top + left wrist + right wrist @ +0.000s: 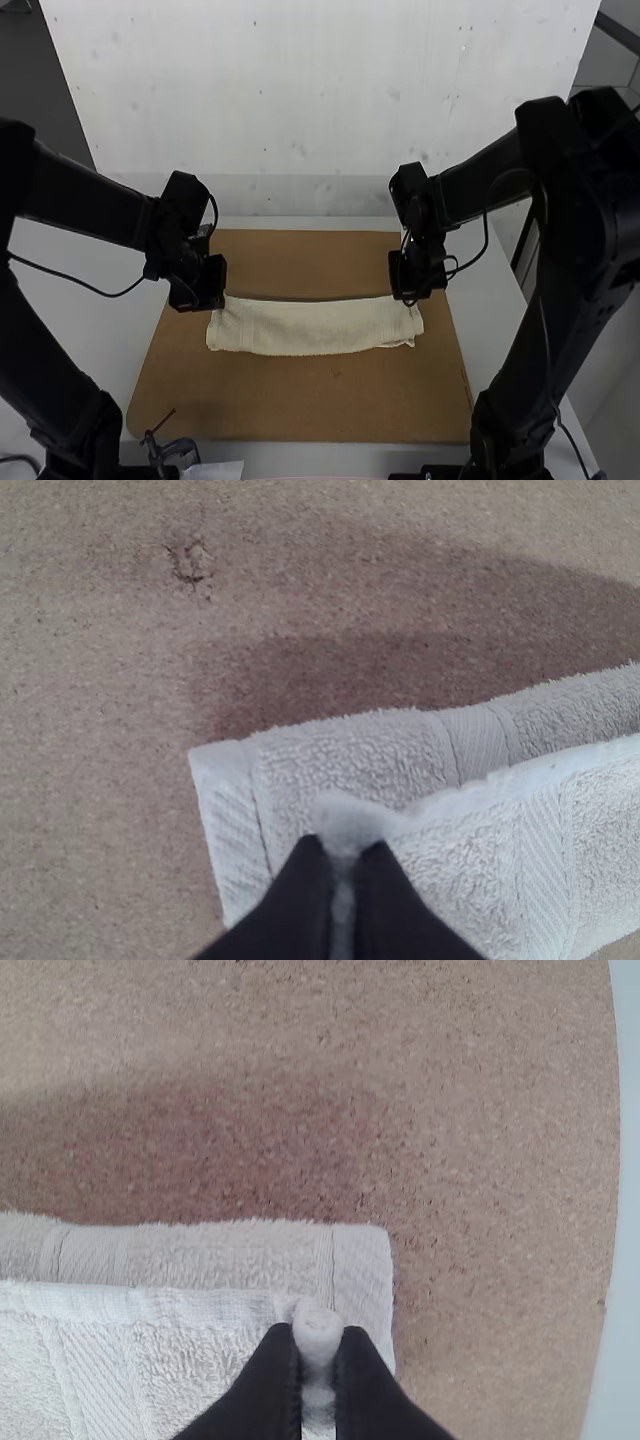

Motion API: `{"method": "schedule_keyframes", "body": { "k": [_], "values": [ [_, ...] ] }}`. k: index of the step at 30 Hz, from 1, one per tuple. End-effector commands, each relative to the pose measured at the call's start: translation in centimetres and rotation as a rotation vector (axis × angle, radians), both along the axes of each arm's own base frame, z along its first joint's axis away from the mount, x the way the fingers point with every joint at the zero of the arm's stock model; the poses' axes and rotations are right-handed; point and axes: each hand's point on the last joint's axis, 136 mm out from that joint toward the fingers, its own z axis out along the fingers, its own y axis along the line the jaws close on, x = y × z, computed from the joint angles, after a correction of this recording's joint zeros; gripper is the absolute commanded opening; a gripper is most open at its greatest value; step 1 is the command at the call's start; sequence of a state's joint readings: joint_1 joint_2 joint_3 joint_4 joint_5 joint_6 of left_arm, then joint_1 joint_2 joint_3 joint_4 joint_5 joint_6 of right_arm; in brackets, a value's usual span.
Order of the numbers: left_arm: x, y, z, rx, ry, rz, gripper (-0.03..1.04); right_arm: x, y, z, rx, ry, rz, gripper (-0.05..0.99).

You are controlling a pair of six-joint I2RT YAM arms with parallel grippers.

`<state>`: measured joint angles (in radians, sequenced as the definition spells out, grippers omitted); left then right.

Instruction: Fold the towel.

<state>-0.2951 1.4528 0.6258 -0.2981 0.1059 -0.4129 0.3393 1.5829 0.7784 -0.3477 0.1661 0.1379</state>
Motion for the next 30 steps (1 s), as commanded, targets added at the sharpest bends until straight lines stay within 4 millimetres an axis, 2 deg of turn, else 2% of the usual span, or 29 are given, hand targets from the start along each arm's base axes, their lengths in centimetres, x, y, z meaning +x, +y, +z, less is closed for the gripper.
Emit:
{"method": "schedule_keyframes", "body": {
  "k": [1, 7, 15, 17, 18, 20, 21, 22, 23, 25, 30],
  "values": [
    [2.8, -0.2, 1.5, -0.024, -0.068, 0.014, 0.00, 2.2, -0.3, 0.7, 0.004, -0.047, -0.034, 0.01],
    [4.6, -0.3, 0.7, -0.025, -0.069, 0.026, 0.00, 3.2, -0.2, -0.7, -0.001, -0.031, -0.040, 0.01],
    [5.6, -0.2, -1.2, -0.016, -0.051, 0.039, 0.01, 3.8, -0.1, -1.9, -0.007, -0.018, -0.053, 0.01],
    [6.0, 0.2, -1.5, -0.018, -0.054, 0.059, 0.02, 4.1, -0.1, -1.9, 0.001, -0.030, -0.057, 0.06],
    [6.3, 0.5, -1.4, -0.026, -0.059, 0.073, 0.12, 4.2, -0.1, -1.9, 0.009, -0.034, -0.061, 0.20],
    [6.8, 0.9, -1.0, -0.057, -0.057, 0.116, 0.47, 4.2, 0.0, -1.6, 0.034, -0.032, -0.066, 0.53],
    [7.0, 1.0, -0.7, -0.072, -0.056, 0.124, 0.65, 4.1, 0.1, -1.3, 0.052, -0.035, -0.069, 0.60],
    [7.0, 1.3, -0.6, -0.075, -0.042, 0.133, 0.79, 4.1, 0.1, -1.1, 0.067, -0.037, -0.083, 0.62],
    [6.8, 1.5, -0.5, -0.076, -0.027, 0.135, 0.87, 4.1, 0.2, -0.8, 0.087, -0.041, -0.100, 0.62],
    [6.9, 1.9, 0.4, -0.100, -0.028, 0.145, 0.97, 3.9, 0.2, 0.1, 0.126, -0.046, -0.118, 0.62],
    [7.0, 2.9, 2.8, -0.118, -0.083, 0.166, 0.99, 2.0, 0.4, 0.4, 0.217, 0.037, -0.177, 0.62]
  ]
}}
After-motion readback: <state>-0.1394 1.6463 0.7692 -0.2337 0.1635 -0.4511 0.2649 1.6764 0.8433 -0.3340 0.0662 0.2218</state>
